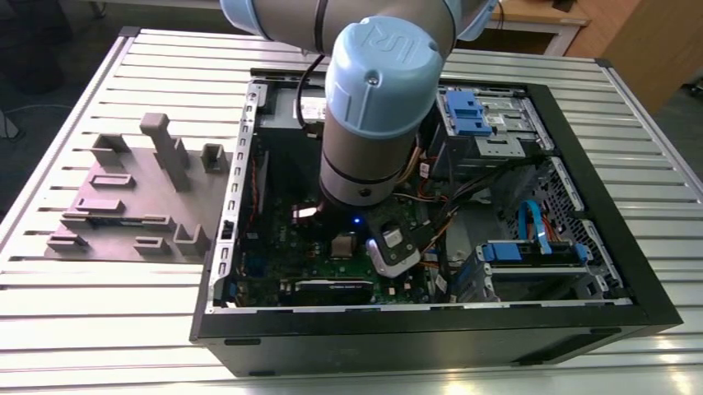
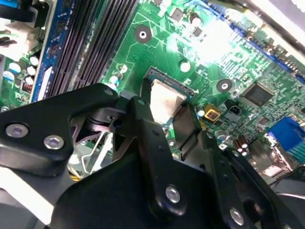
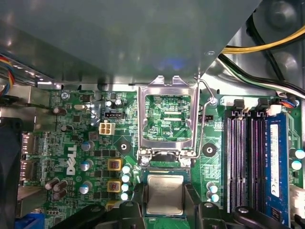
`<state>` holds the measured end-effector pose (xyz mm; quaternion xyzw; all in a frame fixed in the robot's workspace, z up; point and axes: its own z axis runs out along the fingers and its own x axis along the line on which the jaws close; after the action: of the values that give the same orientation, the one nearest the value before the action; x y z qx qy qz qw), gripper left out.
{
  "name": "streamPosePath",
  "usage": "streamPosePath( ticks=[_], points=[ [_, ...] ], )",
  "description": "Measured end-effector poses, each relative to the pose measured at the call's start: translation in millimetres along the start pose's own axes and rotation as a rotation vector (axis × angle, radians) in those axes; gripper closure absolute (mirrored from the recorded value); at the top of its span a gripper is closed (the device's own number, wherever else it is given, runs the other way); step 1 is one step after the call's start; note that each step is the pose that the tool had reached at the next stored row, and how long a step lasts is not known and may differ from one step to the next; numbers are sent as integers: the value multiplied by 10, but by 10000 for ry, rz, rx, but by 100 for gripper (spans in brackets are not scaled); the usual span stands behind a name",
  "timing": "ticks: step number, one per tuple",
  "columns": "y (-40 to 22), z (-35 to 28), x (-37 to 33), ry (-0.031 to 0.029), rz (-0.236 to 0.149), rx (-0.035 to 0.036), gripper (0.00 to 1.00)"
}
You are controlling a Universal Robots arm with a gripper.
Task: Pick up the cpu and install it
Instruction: 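Place the cpu into insertion slot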
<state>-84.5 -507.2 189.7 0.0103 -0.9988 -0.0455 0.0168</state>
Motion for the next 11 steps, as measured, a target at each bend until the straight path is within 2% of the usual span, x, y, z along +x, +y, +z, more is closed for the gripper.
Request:
streamPosePath(
  ticks=[6, 11],
  points=[
    [-1, 4, -7, 3, 0, -2, 55],
    [-3, 3, -18, 19, -206, 4, 55]
  ],
)
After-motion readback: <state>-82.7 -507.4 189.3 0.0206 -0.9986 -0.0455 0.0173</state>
